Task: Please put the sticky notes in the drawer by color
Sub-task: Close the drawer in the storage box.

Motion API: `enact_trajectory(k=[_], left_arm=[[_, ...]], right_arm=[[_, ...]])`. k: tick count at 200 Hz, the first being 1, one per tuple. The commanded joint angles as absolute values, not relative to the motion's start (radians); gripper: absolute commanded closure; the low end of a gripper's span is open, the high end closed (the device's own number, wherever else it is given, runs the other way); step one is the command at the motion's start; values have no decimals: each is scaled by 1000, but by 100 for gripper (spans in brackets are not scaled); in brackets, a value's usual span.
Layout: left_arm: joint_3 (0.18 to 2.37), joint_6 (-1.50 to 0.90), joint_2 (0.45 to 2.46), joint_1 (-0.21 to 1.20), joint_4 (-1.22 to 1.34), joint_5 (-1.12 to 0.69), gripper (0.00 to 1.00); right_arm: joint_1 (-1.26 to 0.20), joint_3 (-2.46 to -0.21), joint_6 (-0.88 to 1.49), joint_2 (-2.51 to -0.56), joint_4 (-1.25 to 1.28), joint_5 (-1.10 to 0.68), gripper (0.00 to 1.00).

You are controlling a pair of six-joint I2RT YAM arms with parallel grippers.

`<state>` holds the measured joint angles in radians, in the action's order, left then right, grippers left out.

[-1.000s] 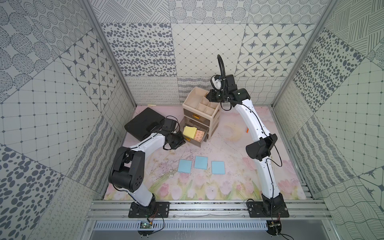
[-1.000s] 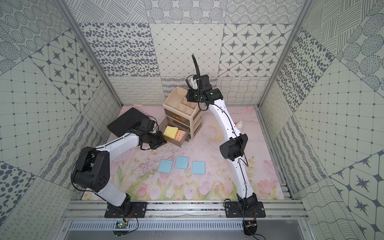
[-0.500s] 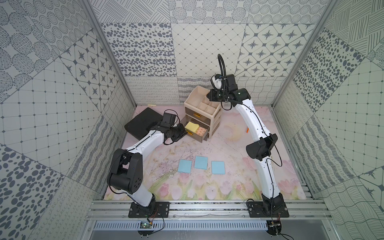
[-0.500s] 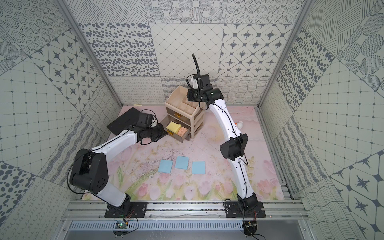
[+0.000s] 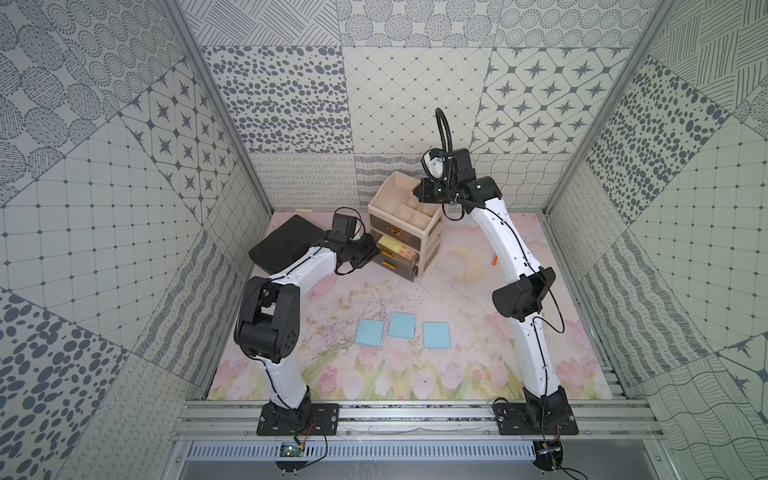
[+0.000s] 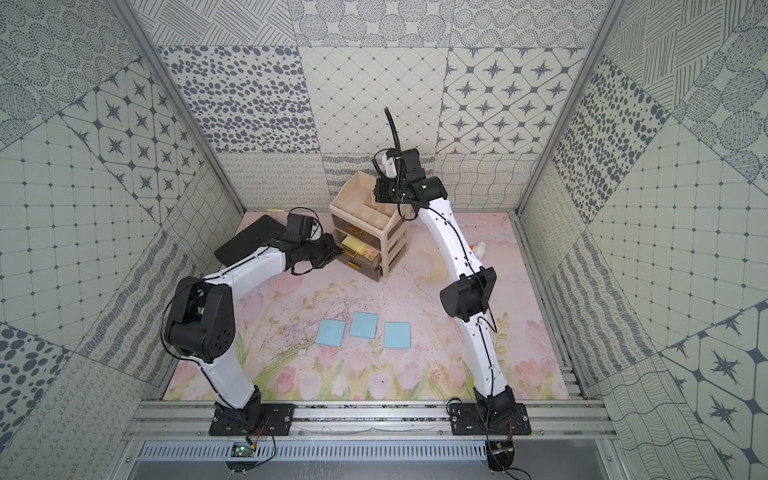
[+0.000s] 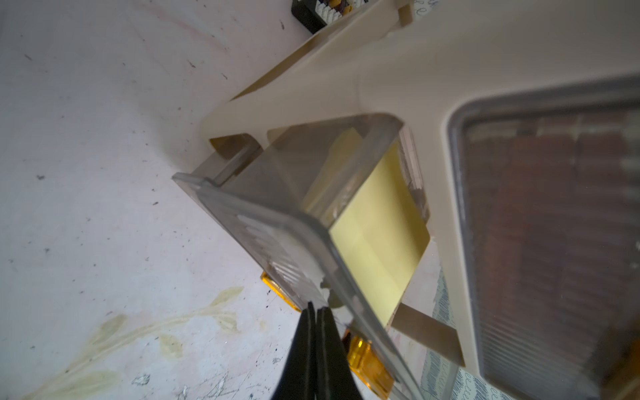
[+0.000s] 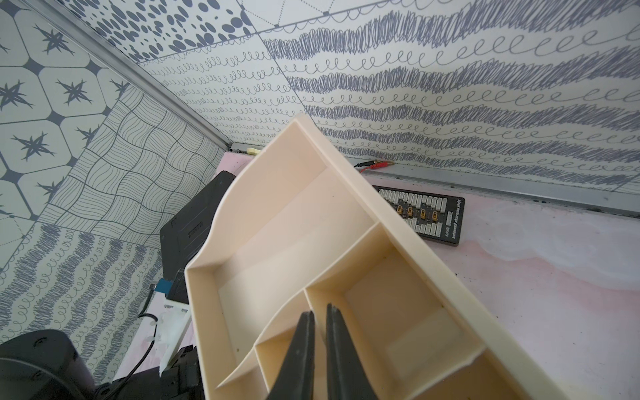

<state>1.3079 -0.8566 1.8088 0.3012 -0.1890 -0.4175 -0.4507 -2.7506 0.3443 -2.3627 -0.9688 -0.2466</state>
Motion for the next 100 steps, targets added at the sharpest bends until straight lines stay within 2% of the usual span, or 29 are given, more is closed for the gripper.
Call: enact_trajectory(k=[1, 61, 100], left_arm=[[1375, -853, 1862, 305, -39, -476, 100], [1487, -842, 1946, 316, -34, -474, 99], [1468, -843, 1925, 319, -49, -485, 96]], right_arm=[[-472, -2717, 324, -2372, -1067, -313, 89], [-473, -2691, 311, -2359, -1077, -337, 90], [-474, -2688, 304, -2351, -1077, -350, 90]])
